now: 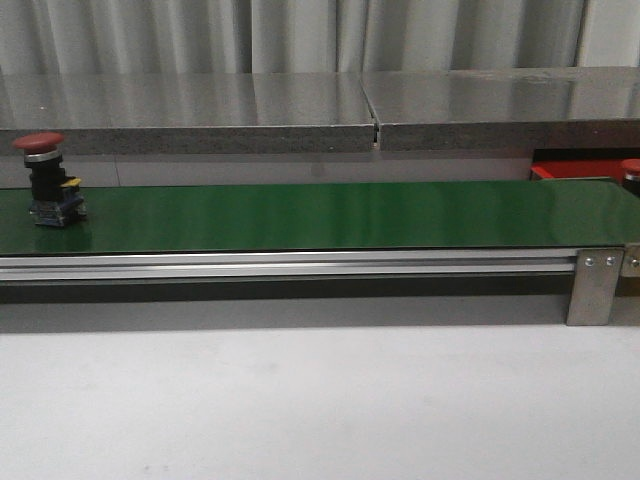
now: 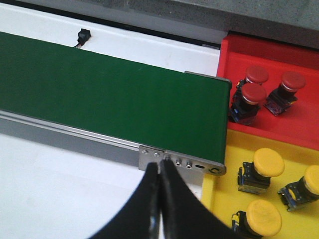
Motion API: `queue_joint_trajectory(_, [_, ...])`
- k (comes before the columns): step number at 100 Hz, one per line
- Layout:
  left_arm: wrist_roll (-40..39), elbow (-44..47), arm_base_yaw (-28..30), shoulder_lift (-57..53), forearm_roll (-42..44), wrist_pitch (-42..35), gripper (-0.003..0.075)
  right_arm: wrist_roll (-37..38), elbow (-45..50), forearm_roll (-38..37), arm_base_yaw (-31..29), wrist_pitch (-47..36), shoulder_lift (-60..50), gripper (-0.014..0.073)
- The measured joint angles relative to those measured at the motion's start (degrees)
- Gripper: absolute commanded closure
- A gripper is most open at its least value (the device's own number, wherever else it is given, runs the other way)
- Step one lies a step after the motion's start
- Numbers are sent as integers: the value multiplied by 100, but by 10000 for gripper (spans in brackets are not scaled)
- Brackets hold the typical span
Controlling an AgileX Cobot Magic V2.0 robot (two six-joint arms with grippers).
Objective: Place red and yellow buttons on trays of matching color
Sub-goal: 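Grasp a yellow button from the pile with the left gripper, set it on the belt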
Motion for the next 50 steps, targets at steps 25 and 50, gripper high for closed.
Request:
queue_joint_trajectory(25, [320, 745, -304, -266, -12, 0, 618, 0, 0, 0, 0, 0, 0, 660])
queue_joint_trajectory(50, [388, 985, -389, -253, 170, 24, 612, 0, 0, 0, 0, 0, 0, 660])
